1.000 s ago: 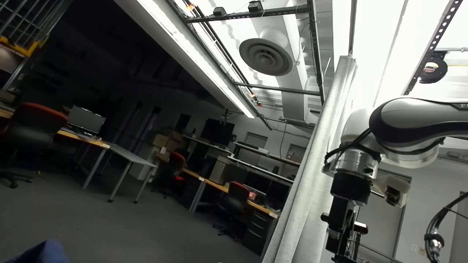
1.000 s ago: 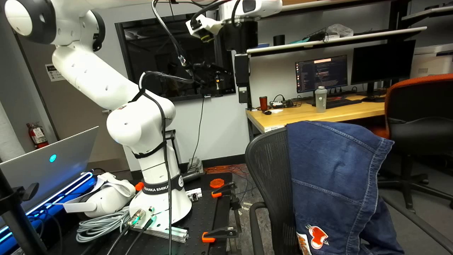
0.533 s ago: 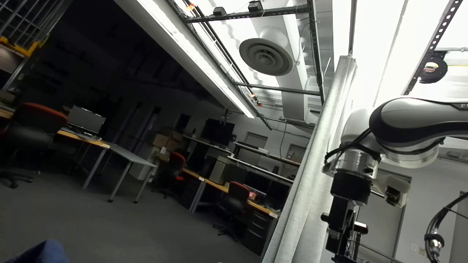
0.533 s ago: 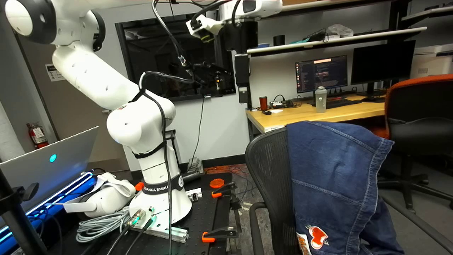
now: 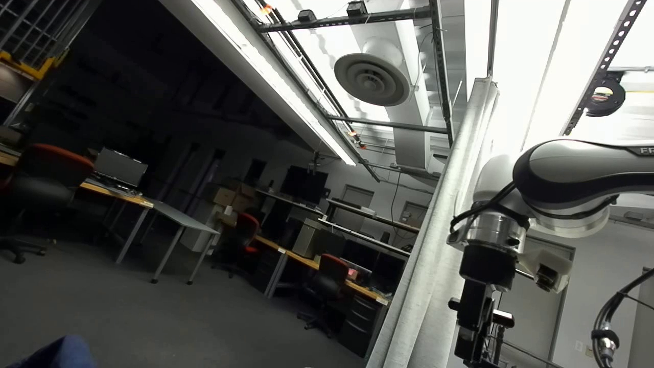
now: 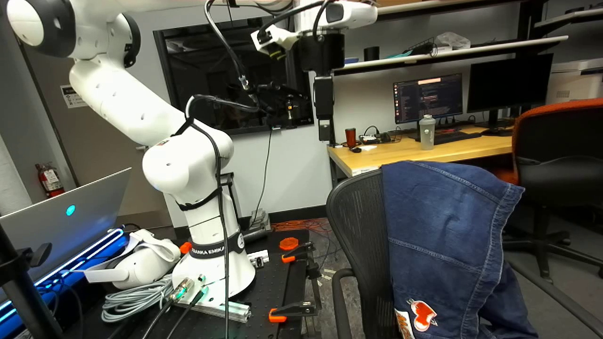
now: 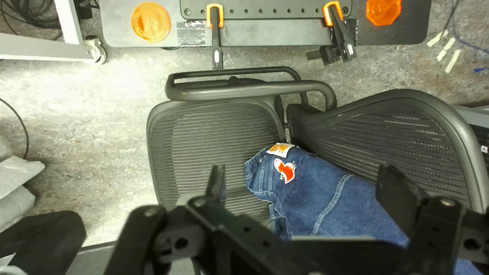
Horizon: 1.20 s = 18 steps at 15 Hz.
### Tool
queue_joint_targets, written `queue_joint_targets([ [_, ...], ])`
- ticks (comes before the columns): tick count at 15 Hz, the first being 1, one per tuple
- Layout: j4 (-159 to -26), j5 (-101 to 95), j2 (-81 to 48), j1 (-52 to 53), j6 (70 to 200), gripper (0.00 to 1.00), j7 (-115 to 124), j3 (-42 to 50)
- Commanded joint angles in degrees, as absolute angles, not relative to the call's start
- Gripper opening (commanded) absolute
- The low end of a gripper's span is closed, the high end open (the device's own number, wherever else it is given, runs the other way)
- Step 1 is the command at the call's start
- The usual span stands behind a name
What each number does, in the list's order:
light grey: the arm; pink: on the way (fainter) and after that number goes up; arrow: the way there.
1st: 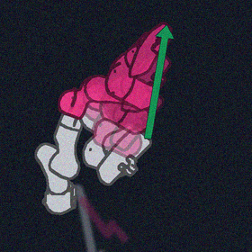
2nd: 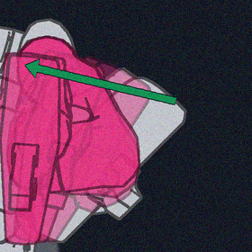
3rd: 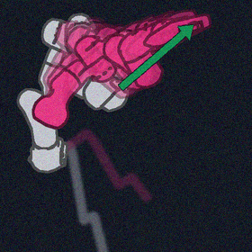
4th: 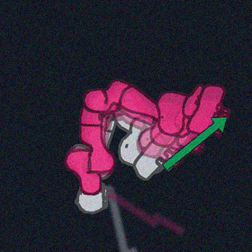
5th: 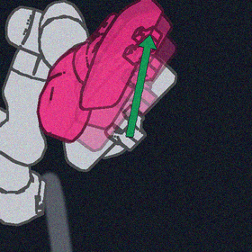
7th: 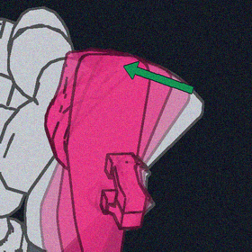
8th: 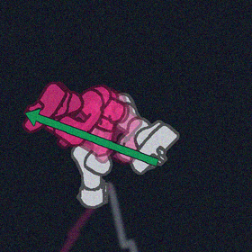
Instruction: Place the denim jacket on the seat of the black chair
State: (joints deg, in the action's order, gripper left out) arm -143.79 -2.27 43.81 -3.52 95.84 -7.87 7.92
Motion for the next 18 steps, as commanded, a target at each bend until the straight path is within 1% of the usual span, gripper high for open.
queue_joint_targets([
  [1,-145.1,-1.5,43.6,-1.2,97.9,1.00,-11.3,7.3],
  [4,-145.2,0.2,43.5,1.6,98.7,1.00,-12.8,5.8],
  [10,-144.7,7.2,44.0,7.0,104.4,1.00,-12.7,2.7],
  [11,-144.7,5.2,43.3,5.4,102.9,1.00,-11.5,2.4],
  [18,-144.7,5.4,43.3,5.5,103.1,1.00,-11.3,2.2],
])
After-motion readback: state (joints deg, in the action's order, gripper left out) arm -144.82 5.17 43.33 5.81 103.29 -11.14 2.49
